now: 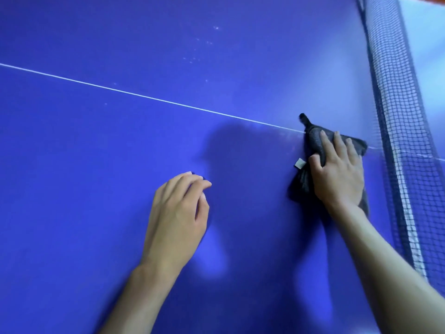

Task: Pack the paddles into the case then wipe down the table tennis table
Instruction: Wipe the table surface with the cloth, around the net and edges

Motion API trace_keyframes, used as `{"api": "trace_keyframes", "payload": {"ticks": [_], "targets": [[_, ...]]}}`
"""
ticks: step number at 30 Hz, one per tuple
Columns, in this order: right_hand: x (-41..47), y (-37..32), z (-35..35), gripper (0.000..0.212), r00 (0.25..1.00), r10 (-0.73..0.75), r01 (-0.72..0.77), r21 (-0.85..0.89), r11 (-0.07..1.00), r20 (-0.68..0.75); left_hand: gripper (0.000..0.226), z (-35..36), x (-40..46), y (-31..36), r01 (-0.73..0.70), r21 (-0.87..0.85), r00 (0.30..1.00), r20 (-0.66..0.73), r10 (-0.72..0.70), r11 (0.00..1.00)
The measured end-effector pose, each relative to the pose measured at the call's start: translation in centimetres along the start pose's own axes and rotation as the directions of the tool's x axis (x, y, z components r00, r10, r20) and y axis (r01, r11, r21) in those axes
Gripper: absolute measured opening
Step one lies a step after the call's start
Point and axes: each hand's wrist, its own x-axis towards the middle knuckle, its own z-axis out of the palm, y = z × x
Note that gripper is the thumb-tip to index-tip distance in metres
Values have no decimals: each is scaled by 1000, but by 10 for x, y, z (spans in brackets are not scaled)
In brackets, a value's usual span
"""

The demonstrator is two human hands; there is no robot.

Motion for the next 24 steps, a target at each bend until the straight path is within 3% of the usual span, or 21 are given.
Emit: {"api": "trace_keyframes", "payload": {"ticks": [10,15,21,24], "targets": [[-34,-182,39,62,999,-38,38,-7,999,8,28,-74,3,-137,30,23,998,-48,-29,999],[-50,-282,61,62,998,-65,65,-7,998,23,33,-114,3,-222,118,129,991,-76,-109,985],[-59,-379,86,63,994,-111,111,2,994,24,37,-145,6,-300,53,193,994,-99,-35,980],[-61,-416,95,63,990,-143,143,-13,990,17,38,-149,6,-316,94,240,989,-138,-62,966]]}}
